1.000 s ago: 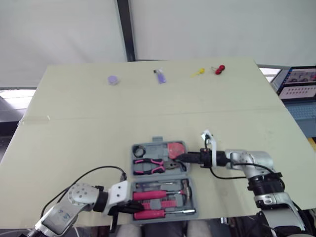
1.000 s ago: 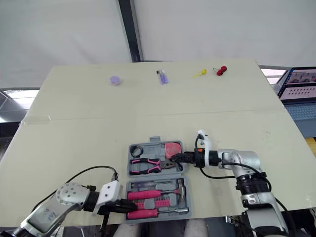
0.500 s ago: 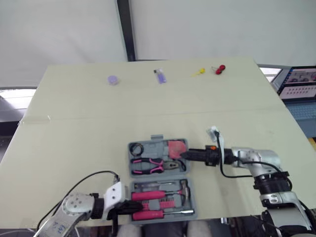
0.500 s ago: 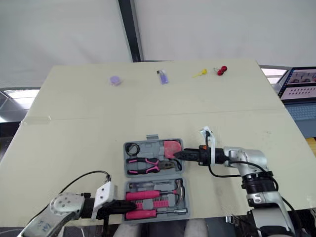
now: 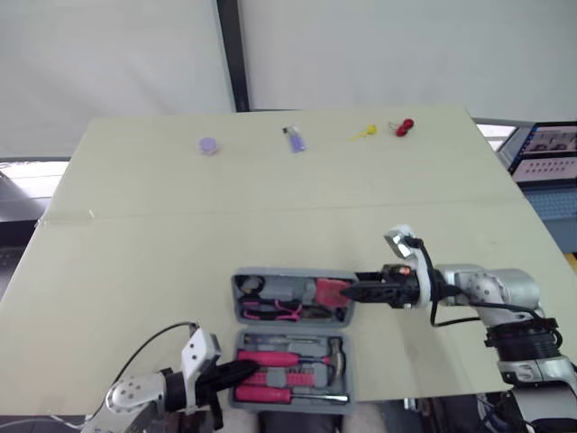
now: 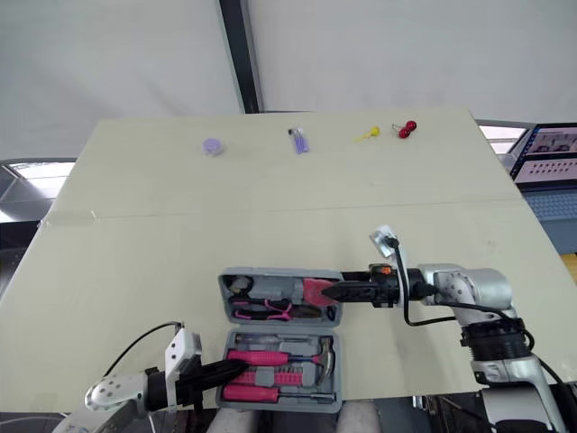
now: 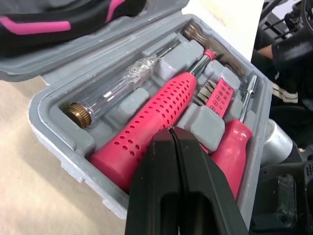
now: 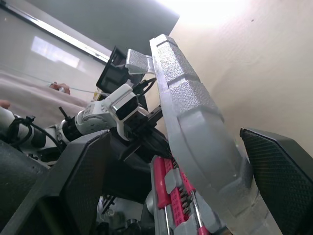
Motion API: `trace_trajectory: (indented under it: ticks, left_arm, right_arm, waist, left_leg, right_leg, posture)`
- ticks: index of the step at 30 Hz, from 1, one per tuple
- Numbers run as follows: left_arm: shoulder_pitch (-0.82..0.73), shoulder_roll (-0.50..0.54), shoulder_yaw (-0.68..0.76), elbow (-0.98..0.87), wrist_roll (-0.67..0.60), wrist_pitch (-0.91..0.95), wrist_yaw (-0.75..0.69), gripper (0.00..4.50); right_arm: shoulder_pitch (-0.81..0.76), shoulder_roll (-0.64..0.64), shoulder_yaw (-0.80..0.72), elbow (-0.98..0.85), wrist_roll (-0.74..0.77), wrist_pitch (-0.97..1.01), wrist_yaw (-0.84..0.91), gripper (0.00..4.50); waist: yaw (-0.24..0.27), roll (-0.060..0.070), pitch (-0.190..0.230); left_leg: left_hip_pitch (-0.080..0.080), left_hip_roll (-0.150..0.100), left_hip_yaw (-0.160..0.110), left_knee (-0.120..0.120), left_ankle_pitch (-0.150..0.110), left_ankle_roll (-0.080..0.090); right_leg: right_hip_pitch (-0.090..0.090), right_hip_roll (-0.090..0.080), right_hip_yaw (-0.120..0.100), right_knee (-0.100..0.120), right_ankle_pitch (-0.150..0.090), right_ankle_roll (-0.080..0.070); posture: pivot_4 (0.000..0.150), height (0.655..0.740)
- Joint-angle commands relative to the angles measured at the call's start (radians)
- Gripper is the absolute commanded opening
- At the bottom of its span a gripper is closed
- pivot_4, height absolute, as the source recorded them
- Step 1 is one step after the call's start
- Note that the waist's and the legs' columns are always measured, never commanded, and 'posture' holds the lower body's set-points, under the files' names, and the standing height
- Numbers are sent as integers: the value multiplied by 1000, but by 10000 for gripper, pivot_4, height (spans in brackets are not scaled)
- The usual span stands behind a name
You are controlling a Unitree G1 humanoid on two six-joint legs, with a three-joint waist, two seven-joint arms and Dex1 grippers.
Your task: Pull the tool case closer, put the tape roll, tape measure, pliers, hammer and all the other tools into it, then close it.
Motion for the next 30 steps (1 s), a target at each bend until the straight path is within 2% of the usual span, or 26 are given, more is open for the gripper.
trace_trajectory:
  ticks: [1, 8, 21, 23, 27, 30]
  left_arm:
    - [30, -6, 20, 39, 7, 19, 25, 0]
    - [27, -23, 32, 21, -2, 26, 43, 0]
    - [57, -29, 76, -2, -27, 63, 57, 0]
    - [112, 36, 142, -57, -74, 110, 12, 0]
    - [261, 235, 445, -129, -235, 258, -128, 0]
    - [198, 304, 691, -8, -292, 266, -144, 0]
  right_arm:
    - [7, -30, 4, -81, 51, 8, 42, 44595]
    - [39, -93, 39, -194, 79, 2, 67, 44595]
    - [104, -153, 107, -291, 70, -59, 88, 44595]
    - [112, -168, 89, -301, 79, -57, 83, 44595]
    - [150, -244, -11, -285, 94, -72, 88, 44595]
    - [207, -304, -115, -227, 62, -131, 72, 44595]
  waist:
    - [0, 0, 0]
    - [2, 0, 0]
    - [4, -1, 0]
    - [3, -2, 1]
    - [0, -5, 3]
    - [26, -5, 5]
  left_leg:
    - [0, 0, 0, 0, 0, 0]
    - [0, 0, 0, 0, 0, 0]
    - [0, 0, 0, 1, 0, 0]
    - [-1, 0, 0, 1, 0, 0]
    - [-1, 2, 0, 1, -1, -2]
    - [-3, 1, 1, 2, -2, -1]
  right_leg:
    - [0, 0, 0, 0, 0, 0]
    - [0, 0, 0, 0, 0, 0]
    - [0, 0, 0, -1, 0, 0]
    - [0, 0, 0, -1, 0, 0]
    - [-2, 1, -1, 0, -2, -3]
    - [-3, 0, -1, -1, -2, -3]
  posture:
    - [1500, 7400]
    - [1500, 7400]
    - [1500, 7400]
    - [1500, 7400]
    - [1500, 7400]
    - [1500, 7400]
